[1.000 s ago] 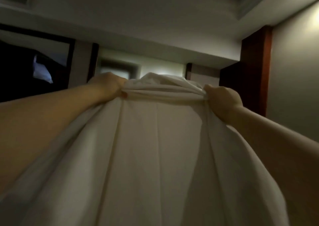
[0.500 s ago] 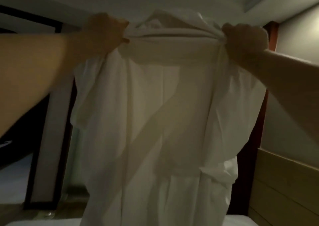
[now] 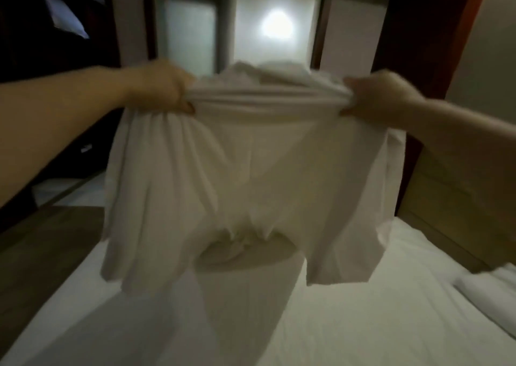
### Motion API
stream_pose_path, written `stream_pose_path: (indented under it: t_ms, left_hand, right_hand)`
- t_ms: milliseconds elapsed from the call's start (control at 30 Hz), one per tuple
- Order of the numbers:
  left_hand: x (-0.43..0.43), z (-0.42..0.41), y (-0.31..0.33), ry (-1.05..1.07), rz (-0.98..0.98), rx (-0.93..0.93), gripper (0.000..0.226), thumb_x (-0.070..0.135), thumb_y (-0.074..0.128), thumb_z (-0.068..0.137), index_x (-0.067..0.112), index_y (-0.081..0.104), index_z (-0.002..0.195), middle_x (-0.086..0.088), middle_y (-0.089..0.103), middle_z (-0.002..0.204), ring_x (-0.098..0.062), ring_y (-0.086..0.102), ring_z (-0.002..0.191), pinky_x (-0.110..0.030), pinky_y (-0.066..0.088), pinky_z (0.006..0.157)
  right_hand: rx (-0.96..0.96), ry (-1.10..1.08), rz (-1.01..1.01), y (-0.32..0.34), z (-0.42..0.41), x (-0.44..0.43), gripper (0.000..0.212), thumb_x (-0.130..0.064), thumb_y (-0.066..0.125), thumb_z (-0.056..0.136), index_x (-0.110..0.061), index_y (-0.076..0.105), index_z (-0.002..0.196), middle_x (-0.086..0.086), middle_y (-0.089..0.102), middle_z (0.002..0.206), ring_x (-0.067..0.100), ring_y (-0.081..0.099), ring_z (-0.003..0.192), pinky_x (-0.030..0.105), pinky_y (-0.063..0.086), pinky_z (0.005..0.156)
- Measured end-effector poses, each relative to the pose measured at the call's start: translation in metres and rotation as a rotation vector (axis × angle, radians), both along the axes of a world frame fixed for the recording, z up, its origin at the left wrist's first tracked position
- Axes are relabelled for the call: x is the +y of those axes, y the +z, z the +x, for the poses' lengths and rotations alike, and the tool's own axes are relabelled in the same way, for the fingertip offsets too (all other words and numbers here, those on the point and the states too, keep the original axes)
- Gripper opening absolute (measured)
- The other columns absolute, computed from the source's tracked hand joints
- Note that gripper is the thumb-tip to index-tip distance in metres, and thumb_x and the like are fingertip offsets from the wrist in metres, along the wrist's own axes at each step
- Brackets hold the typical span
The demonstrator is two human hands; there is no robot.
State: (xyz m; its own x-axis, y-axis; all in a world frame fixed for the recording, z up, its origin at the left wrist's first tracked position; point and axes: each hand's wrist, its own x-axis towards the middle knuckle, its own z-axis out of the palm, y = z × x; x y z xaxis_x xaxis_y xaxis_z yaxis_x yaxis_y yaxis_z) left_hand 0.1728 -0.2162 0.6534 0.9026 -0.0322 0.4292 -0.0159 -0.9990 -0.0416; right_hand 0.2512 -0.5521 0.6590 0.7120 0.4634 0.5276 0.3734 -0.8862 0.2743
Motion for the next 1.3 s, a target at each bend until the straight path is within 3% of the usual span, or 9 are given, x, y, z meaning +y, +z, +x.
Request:
stream_pose_path:
  t_ms: [167, 333, 467, 633, 767, 900, 1033, 1167, 1300]
  left_hand:
    - [-0.008, -0.080, -0.070, -0.081, -0.120, 0.185, 0.046, 0.025, 0.071, 0.080, 0.012, 0.061, 0.123, -0.012, 0.064, 0.119, -0.028, 0.058, 0.108, -0.032, 0.044, 0.091]
    - [-0.002, -0.145, -0.169, -0.127, -0.308, 0.371, 0.084, 0.064, 0.051, 0.050, 0.026, 0.057, 0.124, 0.001, 0.062, 0.122, -0.015, 0.055, 0.111, -0.021, 0.038, 0.085]
    - [0.003, -0.193, -0.277, -0.087, -0.451, 0.624, 0.065, 0.062, 0.059, 0.056, 0.027, 0.063, 0.110, 0.000, 0.065, 0.115, -0.010, 0.056, 0.101, -0.018, 0.037, 0.076]
    - [-0.004, -0.245, -0.348, -0.133, -0.672, 0.794, 0.067, 0.049, 0.063, 0.049, 0.033, 0.059, 0.114, 0.006, 0.063, 0.110, -0.011, 0.059, 0.100, -0.017, 0.045, 0.081]
    - [-0.005, -0.267, -0.356, -0.190, -0.659, 0.882, 0.067, 0.041, 0.060, 0.053, 0.025, 0.060, 0.118, 0.003, 0.064, 0.110, -0.011, 0.058, 0.096, -0.003, 0.040, 0.068]
    - [-0.001, -0.273, -0.345, -0.143, -0.611, 0.794, 0.056, 0.038, 0.058, 0.055, 0.021, 0.064, 0.108, 0.000, 0.067, 0.102, -0.017, 0.061, 0.092, -0.024, 0.046, 0.076]
    - [0.008, -0.278, -0.330, -0.196, -0.806, 0.792, 0.042, 0.032, 0.065, 0.060, 0.015, 0.067, 0.098, -0.006, 0.069, 0.095, -0.016, 0.063, 0.085, -0.026, 0.047, 0.076]
    - [0.013, -0.285, -0.317, -0.230, -0.880, 0.705, 0.031, 0.024, 0.071, 0.064, 0.012, 0.068, 0.092, -0.011, 0.068, 0.091, -0.010, 0.060, 0.074, -0.026, 0.046, 0.074]
    - [0.008, -0.285, -0.298, -0.266, -0.851, 0.649, 0.011, 0.012, 0.072, 0.079, 0.022, 0.066, 0.081, 0.010, 0.066, 0.073, -0.007, 0.058, 0.070, -0.018, 0.043, 0.068]
  right_hand:
    - [0.259, 0.034, 0.165, -0.070, -0.075, -0.029, 0.026, -0.027, 0.068, 0.083, -0.015, 0.057, 0.103, 0.009, 0.064, 0.094, 0.028, 0.060, 0.089, 0.040, 0.050, 0.077]
    - [0.361, -0.019, 0.083, -0.159, -0.138, -0.043, 0.028, -0.030, 0.069, 0.081, -0.015, 0.057, 0.102, 0.010, 0.063, 0.103, 0.030, 0.060, 0.095, 0.035, 0.047, 0.076]
    - [0.594, -0.126, 0.044, -0.262, -0.183, -0.052, 0.044, -0.044, 0.071, 0.077, -0.021, 0.055, 0.111, 0.004, 0.060, 0.111, 0.026, 0.057, 0.105, 0.032, 0.044, 0.082]
    - [0.906, -0.168, 0.243, -0.337, -0.239, -0.061, 0.031, -0.040, 0.078, 0.072, -0.027, 0.054, 0.086, 0.000, 0.063, 0.089, 0.021, 0.059, 0.090, 0.029, 0.040, 0.072]
    - [0.948, -0.130, 0.313, -0.351, -0.274, -0.064, 0.024, -0.045, 0.072, 0.073, -0.030, 0.054, 0.078, -0.002, 0.061, 0.085, 0.016, 0.058, 0.088, 0.026, 0.032, 0.068]
    - [0.910, -0.143, 0.330, -0.350, -0.284, -0.066, 0.025, -0.026, 0.078, 0.076, -0.029, 0.053, 0.076, 0.000, 0.060, 0.083, 0.018, 0.055, 0.084, 0.028, 0.033, 0.068]
    - [1.034, -0.200, 0.352, -0.340, -0.293, -0.072, 0.031, -0.023, 0.083, 0.069, -0.022, 0.063, 0.094, -0.003, 0.063, 0.087, 0.015, 0.055, 0.083, 0.027, 0.037, 0.070]
    - [1.195, -0.196, 0.516, -0.325, -0.307, -0.077, 0.023, -0.016, 0.081, 0.072, -0.023, 0.066, 0.088, -0.003, 0.068, 0.089, 0.014, 0.060, 0.087, 0.025, 0.043, 0.074]
    - [1.118, -0.178, 0.609, -0.307, -0.314, -0.081, 0.013, -0.010, 0.073, 0.079, -0.016, 0.066, 0.089, -0.002, 0.065, 0.085, 0.011, 0.058, 0.079, 0.019, 0.043, 0.067]
